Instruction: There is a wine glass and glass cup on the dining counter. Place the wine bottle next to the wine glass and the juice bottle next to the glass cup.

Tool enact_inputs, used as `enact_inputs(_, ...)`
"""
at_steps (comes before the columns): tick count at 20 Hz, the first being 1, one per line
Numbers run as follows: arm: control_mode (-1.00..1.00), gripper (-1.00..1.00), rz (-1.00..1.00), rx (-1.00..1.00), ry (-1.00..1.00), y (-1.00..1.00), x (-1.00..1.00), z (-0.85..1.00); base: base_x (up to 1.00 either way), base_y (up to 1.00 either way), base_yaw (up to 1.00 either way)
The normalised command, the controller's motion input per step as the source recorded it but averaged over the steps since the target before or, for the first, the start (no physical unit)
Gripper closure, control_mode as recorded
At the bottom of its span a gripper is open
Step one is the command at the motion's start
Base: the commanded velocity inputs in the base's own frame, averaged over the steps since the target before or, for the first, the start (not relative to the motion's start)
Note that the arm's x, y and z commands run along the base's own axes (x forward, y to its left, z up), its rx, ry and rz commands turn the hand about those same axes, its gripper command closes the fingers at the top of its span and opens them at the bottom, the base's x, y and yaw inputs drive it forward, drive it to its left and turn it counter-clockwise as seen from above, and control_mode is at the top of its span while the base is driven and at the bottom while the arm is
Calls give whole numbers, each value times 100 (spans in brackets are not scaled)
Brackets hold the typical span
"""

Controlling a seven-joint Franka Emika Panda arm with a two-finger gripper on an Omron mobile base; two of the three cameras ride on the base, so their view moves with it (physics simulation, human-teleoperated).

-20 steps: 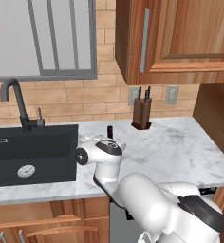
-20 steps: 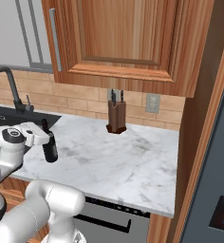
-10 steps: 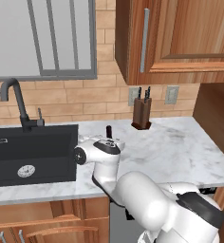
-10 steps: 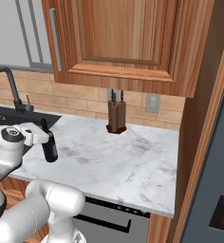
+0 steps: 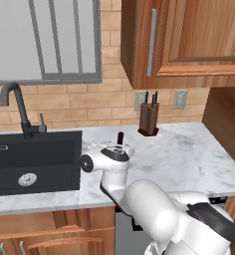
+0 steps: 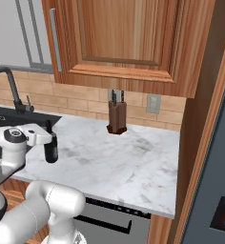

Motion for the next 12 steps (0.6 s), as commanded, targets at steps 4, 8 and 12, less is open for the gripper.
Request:
enact_inputs(4, -100, 100, 0, -8, -3, -25, 0, -8, 0, 0, 0)
enact_inputs(8, -100, 100, 0, -6, -5, -15, 0, -3, 0, 0, 0)
enact_inputs(12, -100, 100, 0, -2, -3, -1, 0, -2, 0, 0, 0)
